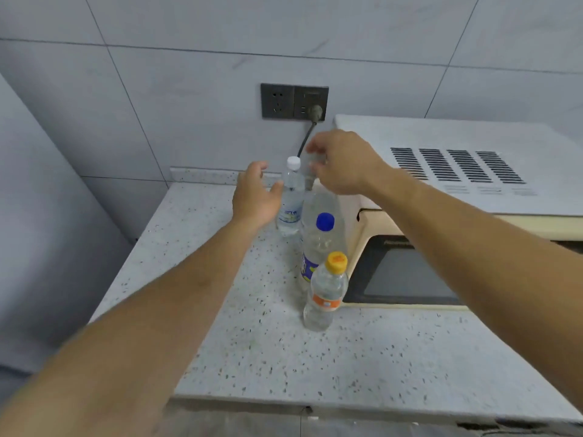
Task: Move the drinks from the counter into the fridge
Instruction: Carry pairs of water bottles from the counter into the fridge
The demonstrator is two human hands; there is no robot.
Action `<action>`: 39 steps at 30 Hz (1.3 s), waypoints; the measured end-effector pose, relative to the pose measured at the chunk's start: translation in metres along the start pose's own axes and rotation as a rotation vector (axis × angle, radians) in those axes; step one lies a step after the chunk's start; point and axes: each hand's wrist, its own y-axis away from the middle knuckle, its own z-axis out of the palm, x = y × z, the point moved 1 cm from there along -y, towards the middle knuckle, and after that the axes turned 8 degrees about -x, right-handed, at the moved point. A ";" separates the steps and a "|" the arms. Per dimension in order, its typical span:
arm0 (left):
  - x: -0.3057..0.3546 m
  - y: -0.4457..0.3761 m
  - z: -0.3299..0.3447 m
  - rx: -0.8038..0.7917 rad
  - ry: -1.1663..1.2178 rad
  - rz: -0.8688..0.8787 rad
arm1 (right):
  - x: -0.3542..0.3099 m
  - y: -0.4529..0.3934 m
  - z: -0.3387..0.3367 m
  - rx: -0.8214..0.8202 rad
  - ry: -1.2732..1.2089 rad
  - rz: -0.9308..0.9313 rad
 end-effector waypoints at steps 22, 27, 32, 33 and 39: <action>-0.007 -0.034 -0.003 -0.316 -0.473 0.232 | 0.008 -0.070 0.061 -0.498 0.607 -0.090; -0.029 0.019 -0.031 -0.207 -0.346 0.070 | -0.013 -0.057 0.061 -0.470 0.572 -0.145; -0.032 0.064 -0.069 -0.172 -0.320 -0.058 | -0.042 -0.048 0.068 -0.521 0.433 -0.181; -0.033 0.075 -0.074 -0.166 -0.325 -0.083 | -0.046 -0.046 0.069 -0.551 0.395 -0.185; -0.045 0.140 -0.095 -0.038 -0.276 -0.174 | -0.068 -0.021 0.076 -0.665 0.172 -0.278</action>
